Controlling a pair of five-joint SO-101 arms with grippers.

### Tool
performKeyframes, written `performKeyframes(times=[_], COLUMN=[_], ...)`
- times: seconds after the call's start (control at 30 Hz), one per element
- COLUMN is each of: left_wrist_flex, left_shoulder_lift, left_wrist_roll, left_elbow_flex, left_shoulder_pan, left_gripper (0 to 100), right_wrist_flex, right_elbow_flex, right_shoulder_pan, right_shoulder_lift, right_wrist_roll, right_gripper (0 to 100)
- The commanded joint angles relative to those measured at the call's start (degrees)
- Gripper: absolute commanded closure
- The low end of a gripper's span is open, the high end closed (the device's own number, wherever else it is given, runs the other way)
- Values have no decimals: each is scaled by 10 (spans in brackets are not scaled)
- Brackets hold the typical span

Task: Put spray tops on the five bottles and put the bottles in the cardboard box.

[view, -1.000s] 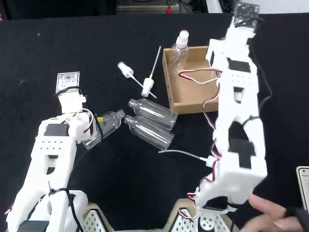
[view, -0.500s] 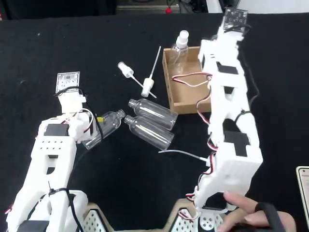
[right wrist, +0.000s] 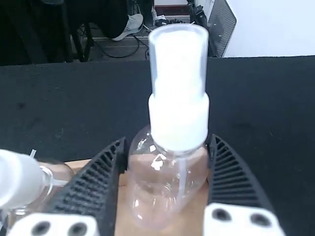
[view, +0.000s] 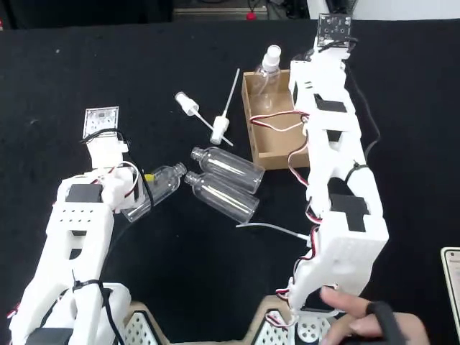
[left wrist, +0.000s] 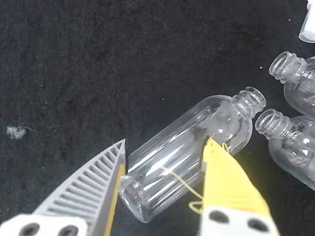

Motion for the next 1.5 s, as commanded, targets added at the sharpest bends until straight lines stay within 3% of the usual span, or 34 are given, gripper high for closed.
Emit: performKeyframes(times=[0.0,1.47], left_wrist_flex=[-11,-11], left_shoulder_lift=[-2,-2], left_wrist_roll=[4,3], left_elbow_flex=[-4,-4], left_shoulder_pan=[-7,-7], left_gripper=[758,758], right_wrist_flex=[-15,-15], right_elbow_flex=[-6,-21], right_shoulder_pan=[-19,-40], right_shoulder_lift=[7,46], right_wrist_roll=[6,7], right_gripper=[812,812])
